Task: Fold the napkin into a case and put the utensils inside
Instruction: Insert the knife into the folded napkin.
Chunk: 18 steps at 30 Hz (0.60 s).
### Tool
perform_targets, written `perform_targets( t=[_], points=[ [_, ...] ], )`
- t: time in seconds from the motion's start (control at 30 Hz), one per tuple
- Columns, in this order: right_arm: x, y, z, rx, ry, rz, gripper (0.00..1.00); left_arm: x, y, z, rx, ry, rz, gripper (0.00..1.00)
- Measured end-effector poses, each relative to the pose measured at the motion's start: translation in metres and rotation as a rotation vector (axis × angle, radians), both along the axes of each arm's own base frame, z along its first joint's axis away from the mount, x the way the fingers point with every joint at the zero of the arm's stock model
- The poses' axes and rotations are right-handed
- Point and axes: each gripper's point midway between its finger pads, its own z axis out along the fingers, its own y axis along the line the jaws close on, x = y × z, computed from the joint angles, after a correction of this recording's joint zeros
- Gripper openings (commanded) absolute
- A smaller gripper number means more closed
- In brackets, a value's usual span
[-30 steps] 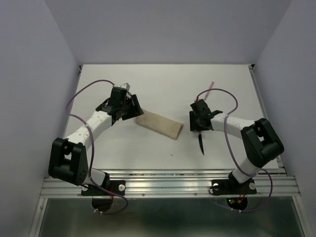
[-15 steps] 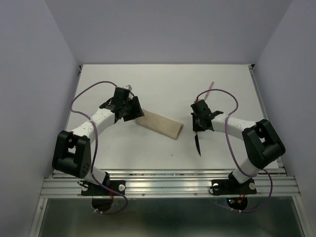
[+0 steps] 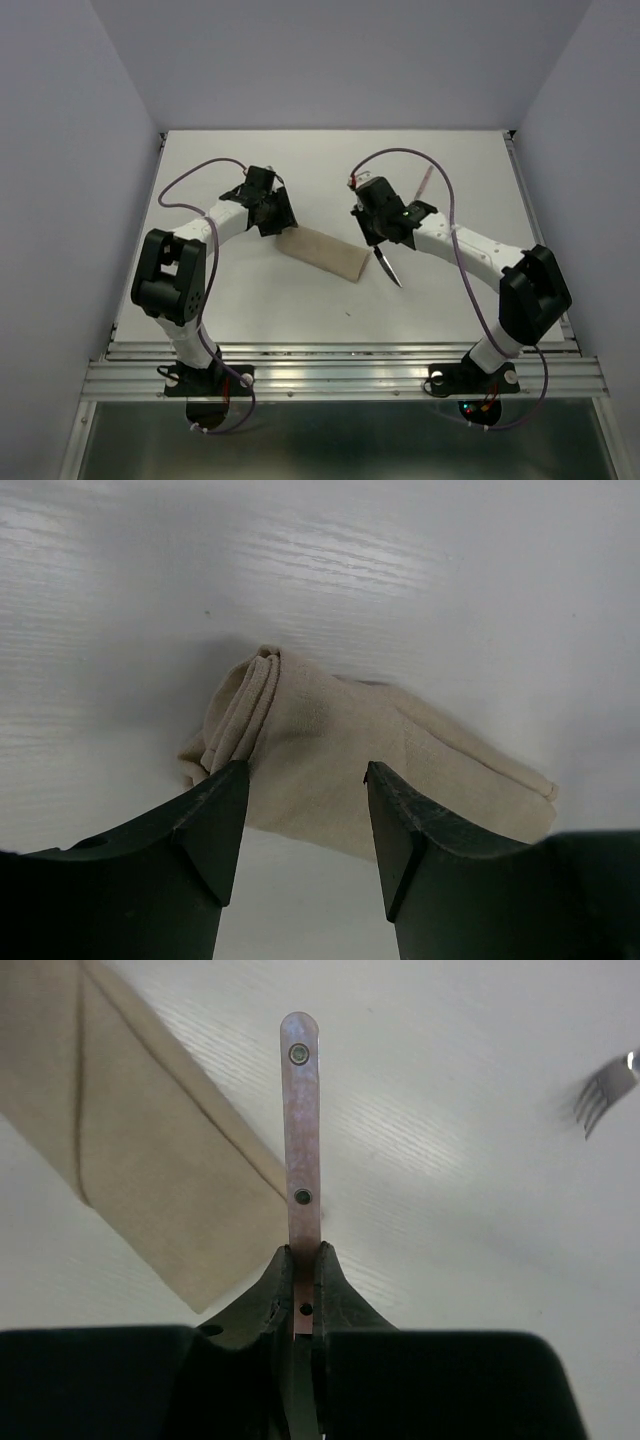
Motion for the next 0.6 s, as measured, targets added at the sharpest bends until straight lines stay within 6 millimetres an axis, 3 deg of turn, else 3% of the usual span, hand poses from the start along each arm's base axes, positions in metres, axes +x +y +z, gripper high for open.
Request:
perform_targets(
  t=[0.17, 0.6],
  points=[
    [0.003, 0.033, 0.009, -0.080, -0.020, 0.188, 0.01, 0.010, -0.003, -0.009, 0.003, 0.021, 0.010, 0.59],
    [0.010, 0.051, -0.020, -0.220, 0.058, 0.460, 0.01, 0.028, -0.014, -0.036, -0.020, 0.063, 0.027, 0.57]
  ],
)
